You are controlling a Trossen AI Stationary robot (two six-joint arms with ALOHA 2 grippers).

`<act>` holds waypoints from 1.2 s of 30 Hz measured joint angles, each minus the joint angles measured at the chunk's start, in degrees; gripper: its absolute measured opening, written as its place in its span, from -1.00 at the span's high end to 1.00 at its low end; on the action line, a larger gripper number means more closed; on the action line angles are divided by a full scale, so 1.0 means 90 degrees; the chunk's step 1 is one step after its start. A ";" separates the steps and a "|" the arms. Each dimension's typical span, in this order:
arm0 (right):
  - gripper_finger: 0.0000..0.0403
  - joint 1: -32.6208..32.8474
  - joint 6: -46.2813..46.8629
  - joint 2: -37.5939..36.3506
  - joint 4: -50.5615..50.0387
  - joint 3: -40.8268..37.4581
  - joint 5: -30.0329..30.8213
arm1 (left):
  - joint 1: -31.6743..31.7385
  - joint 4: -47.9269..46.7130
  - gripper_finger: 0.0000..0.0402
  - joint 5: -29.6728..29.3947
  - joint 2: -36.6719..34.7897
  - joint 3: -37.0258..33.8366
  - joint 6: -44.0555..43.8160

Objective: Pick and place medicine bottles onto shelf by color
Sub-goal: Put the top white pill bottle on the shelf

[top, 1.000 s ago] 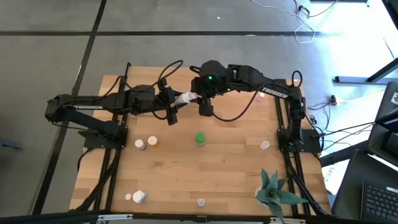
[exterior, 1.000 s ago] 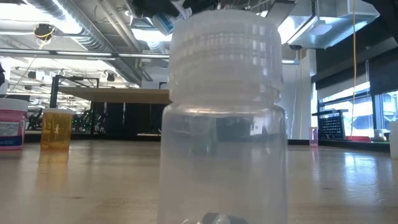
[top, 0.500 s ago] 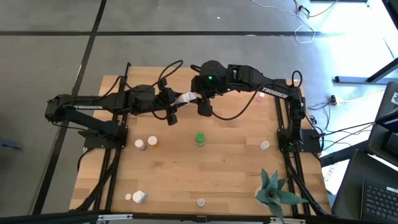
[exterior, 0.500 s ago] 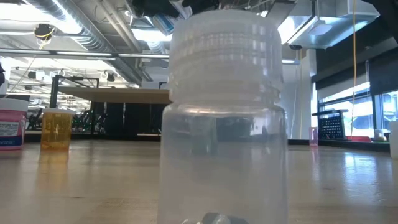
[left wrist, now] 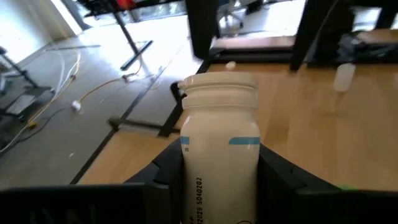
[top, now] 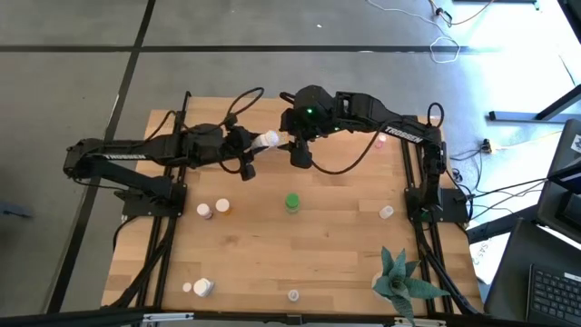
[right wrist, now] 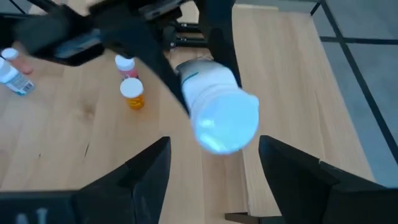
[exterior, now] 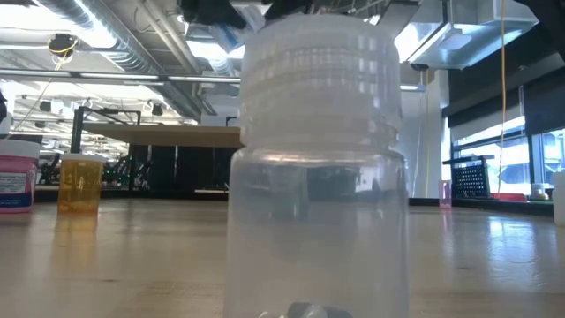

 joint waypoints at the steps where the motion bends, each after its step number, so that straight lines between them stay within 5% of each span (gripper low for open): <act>1: -0.22 0.0000 0.0000 0.0000 -0.0038 0.0067 0.0001 | 0.0005 -0.0029 0.40 -0.0063 -0.0057 0.0000 -0.0021; 19: -0.22 0.0000 -0.0204 -0.0165 -0.0297 0.0521 0.0006 | 0.0047 -0.1439 0.39 -0.1680 -0.2126 0.0000 -0.0675; 26: -0.22 0.0000 -0.0219 -0.0165 -0.0175 0.0521 0.0004 | 0.0047 -0.1975 0.39 -0.1792 -0.2819 -0.0004 -0.0853; 36: -0.22 0.0000 -0.0364 -0.0170 0.0066 0.0521 0.0001 | 0.0047 -0.1632 0.38 -0.1877 -0.3950 -0.1180 -0.1313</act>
